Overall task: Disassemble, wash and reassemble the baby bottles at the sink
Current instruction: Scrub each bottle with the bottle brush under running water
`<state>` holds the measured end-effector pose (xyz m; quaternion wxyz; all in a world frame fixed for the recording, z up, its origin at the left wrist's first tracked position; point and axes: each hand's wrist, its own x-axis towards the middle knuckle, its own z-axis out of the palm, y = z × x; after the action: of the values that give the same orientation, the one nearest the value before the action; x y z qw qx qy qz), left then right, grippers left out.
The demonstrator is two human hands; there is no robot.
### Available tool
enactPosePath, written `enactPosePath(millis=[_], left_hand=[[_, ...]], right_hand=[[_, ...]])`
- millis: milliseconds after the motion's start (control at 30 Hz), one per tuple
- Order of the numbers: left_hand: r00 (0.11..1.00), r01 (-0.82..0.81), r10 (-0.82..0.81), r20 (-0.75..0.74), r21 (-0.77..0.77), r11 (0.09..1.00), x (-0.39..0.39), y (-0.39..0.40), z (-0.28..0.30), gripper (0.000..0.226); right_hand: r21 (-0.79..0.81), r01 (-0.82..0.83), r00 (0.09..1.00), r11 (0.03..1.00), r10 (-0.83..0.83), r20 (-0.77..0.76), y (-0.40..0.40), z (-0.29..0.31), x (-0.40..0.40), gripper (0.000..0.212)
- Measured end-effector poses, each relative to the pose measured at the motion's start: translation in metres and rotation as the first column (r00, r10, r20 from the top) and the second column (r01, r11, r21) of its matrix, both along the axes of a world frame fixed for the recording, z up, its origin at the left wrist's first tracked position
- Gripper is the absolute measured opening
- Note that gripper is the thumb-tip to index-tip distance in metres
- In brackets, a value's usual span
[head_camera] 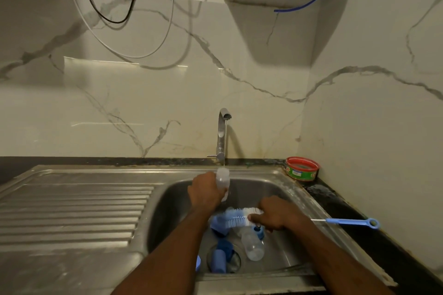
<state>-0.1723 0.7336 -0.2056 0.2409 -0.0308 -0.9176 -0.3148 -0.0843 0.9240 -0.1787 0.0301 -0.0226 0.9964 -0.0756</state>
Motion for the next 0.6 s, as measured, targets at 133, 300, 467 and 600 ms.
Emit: enactPosePath(millis=[133, 300, 467, 600], left_hand=[[1.0, -0.012, 0.012, 0.026, -0.026, 1.0, -0.0025, 0.0004, 0.0004, 0.043], [0.998, -0.008, 0.011, 0.067, -0.031, 0.999, -0.0047, -0.0025, -0.0008, 0.042], [0.998, -0.02, 0.024, 0.054, -0.072, 0.997, -0.0051, -0.0009, 0.0016, 0.042], [0.999, -0.023, 0.026, 0.034, -0.088, 0.996, -0.0063, -0.0021, -0.0032, 0.039]], right_hand=[[0.002, 0.008, 1.0, 1.0, -0.008, 0.015, 0.0002, 0.0005, -0.0004, 0.038], [-0.011, 0.005, 1.0, 1.0, -0.005, 0.029, -0.0001, 0.0021, -0.0002, 0.032], [-0.033, 0.029, 0.999, 0.999, -0.028, 0.024, 0.0003, 0.0019, 0.0008, 0.036], [-0.021, 0.025, 0.999, 0.999, -0.024, 0.026, -0.0021, 0.0021, 0.0015, 0.037]])
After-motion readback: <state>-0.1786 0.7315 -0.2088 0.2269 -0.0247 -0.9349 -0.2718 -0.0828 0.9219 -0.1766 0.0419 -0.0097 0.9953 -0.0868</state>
